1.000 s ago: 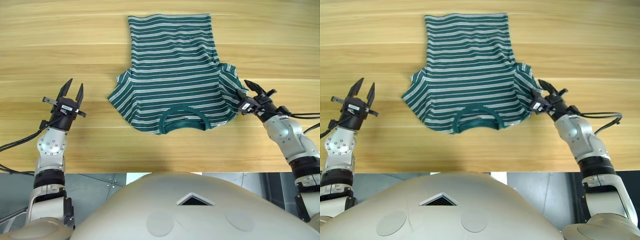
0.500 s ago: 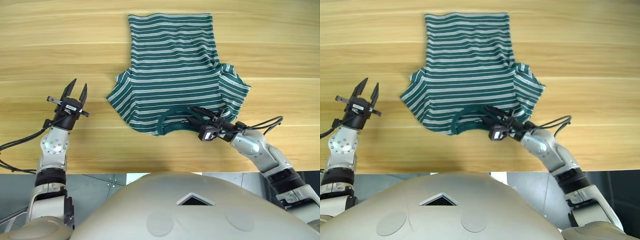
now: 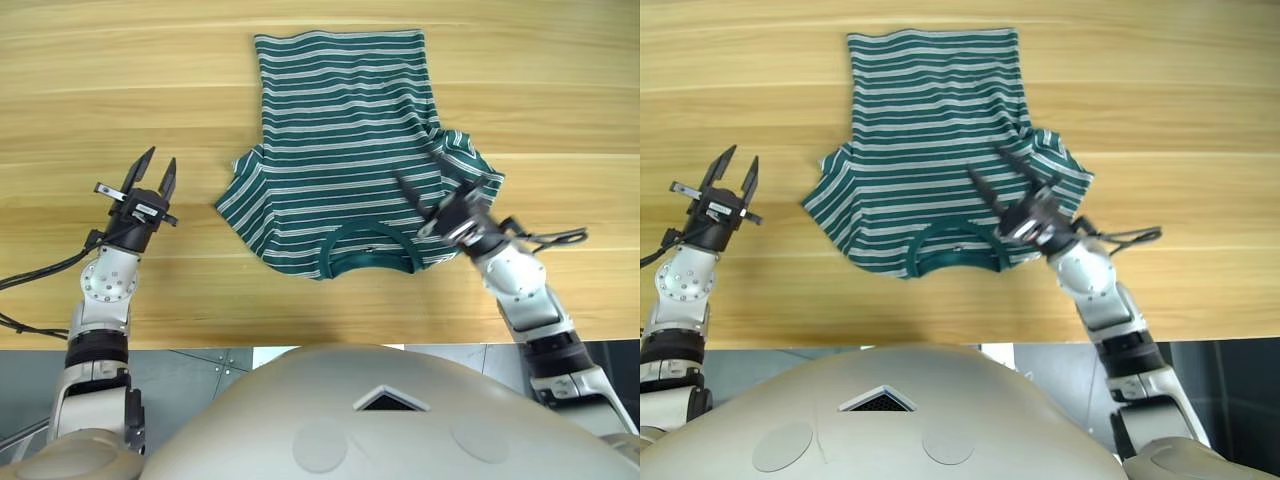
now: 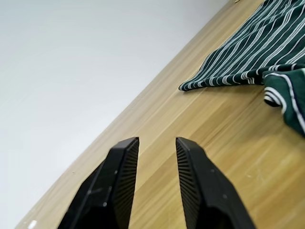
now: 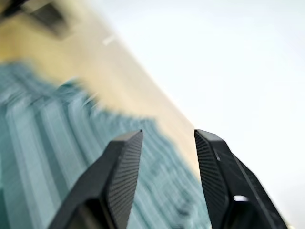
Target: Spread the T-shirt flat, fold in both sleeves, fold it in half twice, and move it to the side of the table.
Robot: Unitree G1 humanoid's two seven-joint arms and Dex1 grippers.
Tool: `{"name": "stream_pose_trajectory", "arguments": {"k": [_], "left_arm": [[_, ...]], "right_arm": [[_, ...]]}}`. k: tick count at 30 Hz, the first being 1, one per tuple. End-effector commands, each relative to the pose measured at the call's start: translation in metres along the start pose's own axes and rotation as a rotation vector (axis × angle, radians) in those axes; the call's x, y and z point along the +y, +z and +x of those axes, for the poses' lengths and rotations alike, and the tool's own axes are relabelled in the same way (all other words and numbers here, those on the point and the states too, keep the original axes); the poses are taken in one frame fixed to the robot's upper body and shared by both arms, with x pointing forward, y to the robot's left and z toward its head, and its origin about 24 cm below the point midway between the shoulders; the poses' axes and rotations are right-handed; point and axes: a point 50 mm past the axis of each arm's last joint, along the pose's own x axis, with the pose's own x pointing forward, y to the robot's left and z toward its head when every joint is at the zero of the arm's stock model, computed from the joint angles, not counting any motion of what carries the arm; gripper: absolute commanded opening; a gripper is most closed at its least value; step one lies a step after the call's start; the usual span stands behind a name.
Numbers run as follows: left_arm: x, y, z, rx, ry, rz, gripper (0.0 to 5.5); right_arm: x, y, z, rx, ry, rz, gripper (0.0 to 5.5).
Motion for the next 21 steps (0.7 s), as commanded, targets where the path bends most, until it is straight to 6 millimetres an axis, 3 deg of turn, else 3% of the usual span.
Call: {"name": "stream_pose_trajectory", "arguments": {"k": [1,4,7,10,16,21], "left_arm": [[0.003,0.019,-0.015,-0.004,-0.087,0.191,1.42],[-0.011,0.038,-0.020,-0.016,-0.304,0.377,1.42],[-0.028,0.051,-0.023,-0.054,-0.512,0.477,1.42],[-0.032,0.046,-0.021,-0.022,-0.641,0.572,1.42],[-0.037,0.031,-0.011,0.039,-0.659,0.635,1.42],[-0.036,0.040,-0.019,0.044,-0.538,0.546,2.12]], "right_arm": [[-0.036,0.010,0.020,-0.104,-0.220,0.176,1.98],[-0.058,0.002,0.030,-0.112,-0.308,0.299,1.98],[-0.074,-0.011,0.037,-0.065,-0.351,0.254,1.98],[-0.077,-0.016,0.039,-0.045,-0.330,0.189,1.98],[-0.075,-0.021,0.033,-0.028,-0.296,0.139,1.98],[-0.079,-0.026,0.028,-0.004,-0.296,0.134,1.98]]}}
